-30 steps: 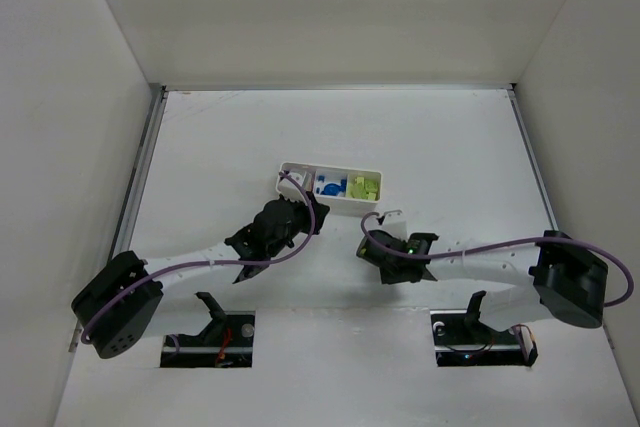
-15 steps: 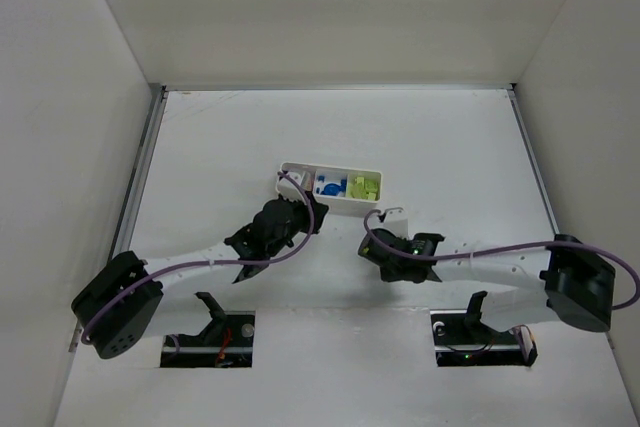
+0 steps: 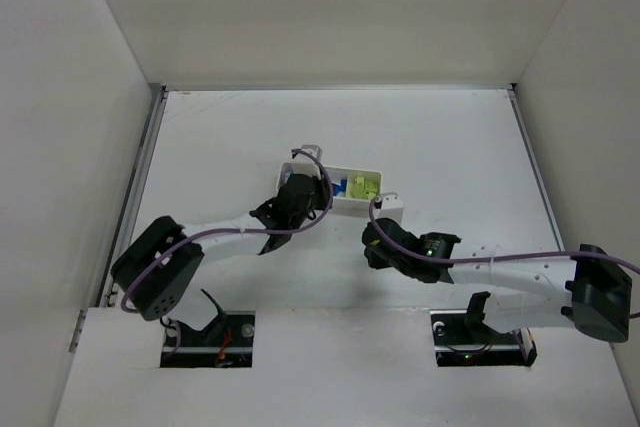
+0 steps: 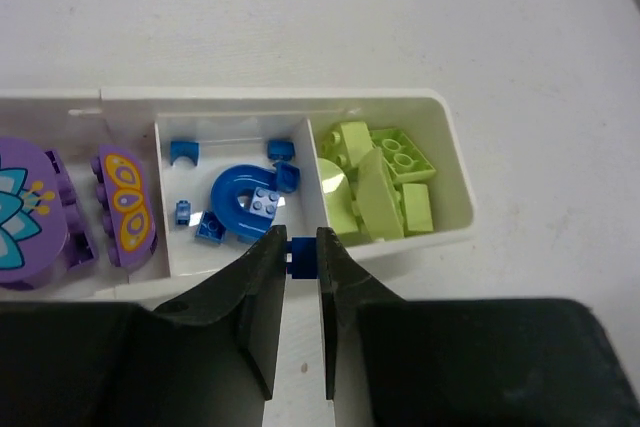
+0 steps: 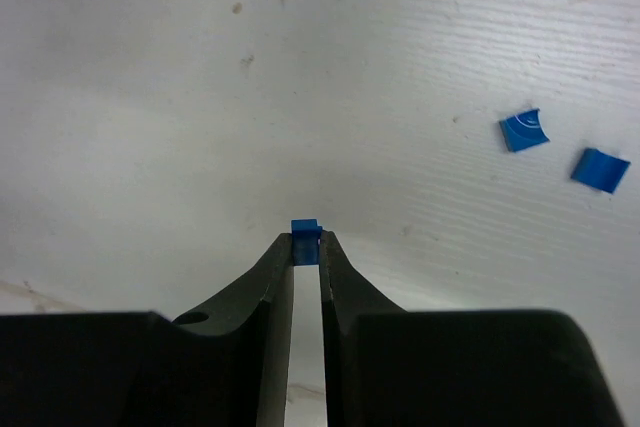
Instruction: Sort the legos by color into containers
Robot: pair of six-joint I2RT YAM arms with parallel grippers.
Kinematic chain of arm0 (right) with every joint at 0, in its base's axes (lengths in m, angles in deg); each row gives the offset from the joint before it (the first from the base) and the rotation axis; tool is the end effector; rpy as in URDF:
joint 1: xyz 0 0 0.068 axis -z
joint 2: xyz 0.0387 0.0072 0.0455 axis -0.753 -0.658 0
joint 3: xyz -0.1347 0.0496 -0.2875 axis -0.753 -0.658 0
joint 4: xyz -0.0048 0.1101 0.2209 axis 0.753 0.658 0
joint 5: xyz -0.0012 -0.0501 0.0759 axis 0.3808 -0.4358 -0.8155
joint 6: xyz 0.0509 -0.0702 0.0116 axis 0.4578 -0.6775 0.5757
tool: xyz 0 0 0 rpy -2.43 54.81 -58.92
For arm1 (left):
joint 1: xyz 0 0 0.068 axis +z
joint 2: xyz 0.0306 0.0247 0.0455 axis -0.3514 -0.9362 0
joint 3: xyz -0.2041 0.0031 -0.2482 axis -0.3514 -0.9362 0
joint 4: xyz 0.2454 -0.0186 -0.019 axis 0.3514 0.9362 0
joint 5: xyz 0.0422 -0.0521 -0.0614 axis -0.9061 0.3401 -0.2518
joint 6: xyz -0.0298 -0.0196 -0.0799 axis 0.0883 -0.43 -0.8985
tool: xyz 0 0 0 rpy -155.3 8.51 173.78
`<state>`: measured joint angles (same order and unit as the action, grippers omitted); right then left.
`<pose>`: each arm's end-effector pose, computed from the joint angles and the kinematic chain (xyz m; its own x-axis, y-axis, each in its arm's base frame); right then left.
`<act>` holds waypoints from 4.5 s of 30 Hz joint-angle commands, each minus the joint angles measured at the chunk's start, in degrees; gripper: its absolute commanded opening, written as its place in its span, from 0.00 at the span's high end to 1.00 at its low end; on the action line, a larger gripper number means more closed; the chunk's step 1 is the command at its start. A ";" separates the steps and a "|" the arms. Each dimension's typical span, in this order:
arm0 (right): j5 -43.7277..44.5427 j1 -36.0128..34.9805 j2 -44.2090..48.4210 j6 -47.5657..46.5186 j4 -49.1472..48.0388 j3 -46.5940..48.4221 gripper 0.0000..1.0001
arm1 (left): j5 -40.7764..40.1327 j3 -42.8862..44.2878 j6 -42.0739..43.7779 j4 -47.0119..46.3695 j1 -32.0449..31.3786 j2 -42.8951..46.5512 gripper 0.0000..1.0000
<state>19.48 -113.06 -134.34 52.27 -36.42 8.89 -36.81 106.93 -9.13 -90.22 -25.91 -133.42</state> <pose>0.1245 0.1817 0.2304 -0.7518 -0.0494 -0.6575 -0.2309 0.9537 0.1925 0.2353 -0.2187 0.2712 -0.3445 -0.2175 -0.9132 0.4211 0.8336 -0.3574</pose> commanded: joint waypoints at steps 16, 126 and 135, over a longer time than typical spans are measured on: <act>-3.39 10.72 -5.63 -12.52 -21.92 8.62 0.86 | -3.45 2.48 -0.51 -1.18 5.13 1.43 0.61; 7.42 20.48 4.82 10.85 -6.92 -11.58 0.56 | -9.43 4.14 1.86 3.65 -14.57 -1.99 0.85; 6.90 20.39 2.10 13.31 -3.92 -9.56 0.58 | -7.06 0.88 1.95 3.57 -8.15 4.43 0.84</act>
<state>26.08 -92.08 -130.99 63.90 -41.56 -3.33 -45.12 108.79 -7.65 -85.09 -35.42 -131.47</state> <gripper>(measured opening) 0.427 0.174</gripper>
